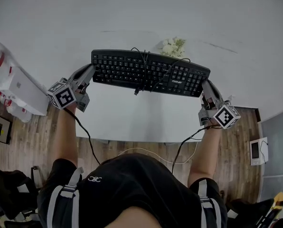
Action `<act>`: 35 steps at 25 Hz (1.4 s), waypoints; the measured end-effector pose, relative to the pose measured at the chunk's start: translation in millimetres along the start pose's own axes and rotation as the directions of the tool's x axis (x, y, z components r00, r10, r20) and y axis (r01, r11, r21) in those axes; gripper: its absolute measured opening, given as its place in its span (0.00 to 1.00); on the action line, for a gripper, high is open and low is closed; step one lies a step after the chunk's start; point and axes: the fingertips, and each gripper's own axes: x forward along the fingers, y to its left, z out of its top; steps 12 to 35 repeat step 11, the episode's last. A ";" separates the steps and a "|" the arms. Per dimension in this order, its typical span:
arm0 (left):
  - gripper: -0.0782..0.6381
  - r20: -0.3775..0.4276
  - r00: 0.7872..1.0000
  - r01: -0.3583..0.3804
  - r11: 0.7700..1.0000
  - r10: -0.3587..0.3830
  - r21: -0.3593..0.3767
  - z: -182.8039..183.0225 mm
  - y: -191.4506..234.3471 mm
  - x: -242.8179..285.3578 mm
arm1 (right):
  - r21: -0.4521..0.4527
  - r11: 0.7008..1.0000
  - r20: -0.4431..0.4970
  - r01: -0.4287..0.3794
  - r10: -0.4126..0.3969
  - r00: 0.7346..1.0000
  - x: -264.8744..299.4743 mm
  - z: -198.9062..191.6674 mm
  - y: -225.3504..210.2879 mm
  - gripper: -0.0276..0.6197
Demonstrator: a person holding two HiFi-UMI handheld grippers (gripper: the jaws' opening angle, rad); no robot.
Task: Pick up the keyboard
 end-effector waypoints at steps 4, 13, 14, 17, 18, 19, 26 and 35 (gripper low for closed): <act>0.23 0.001 1.000 -0.001 1.000 0.001 0.005 1.8 -0.6 0.6 | -0.001 1.000 -0.005 0.002 -0.002 1.000 -0.4 -1.9 -2.1 0.16; 0.23 -0.018 1.000 -0.009 1.000 0.009 -0.012 -4.4 -0.6 2.6 | 0.008 1.000 -0.014 0.004 -0.004 1.000 -2.0 -1.4 -4.1 0.16; 0.23 -0.018 1.000 -0.009 1.000 0.009 -0.012 -4.4 -0.6 2.6 | 0.008 1.000 -0.014 0.004 -0.004 1.000 -2.0 -1.4 -4.1 0.16; 0.23 -0.018 1.000 -0.009 1.000 0.009 -0.012 -4.4 -0.6 2.6 | 0.008 1.000 -0.014 0.004 -0.004 1.000 -2.0 -1.4 -4.1 0.16; 0.23 -0.018 1.000 -0.009 1.000 0.009 -0.012 -4.4 -0.6 2.6 | 0.008 1.000 -0.014 0.004 -0.004 1.000 -2.0 -1.4 -4.1 0.16; 0.23 -0.018 1.000 -0.009 1.000 0.009 -0.012 -4.4 -0.6 2.6 | 0.008 1.000 -0.014 0.004 -0.004 1.000 -2.0 -1.4 -4.1 0.16; 0.23 -0.018 1.000 -0.009 1.000 0.009 -0.012 -4.4 -0.6 2.6 | 0.008 1.000 -0.014 0.004 -0.004 1.000 -2.0 -1.4 -4.1 0.16; 0.23 -0.018 1.000 -0.009 1.000 0.009 -0.012 -4.4 -0.6 2.6 | 0.008 1.000 -0.014 0.004 -0.004 1.000 -2.0 -1.4 -4.1 0.16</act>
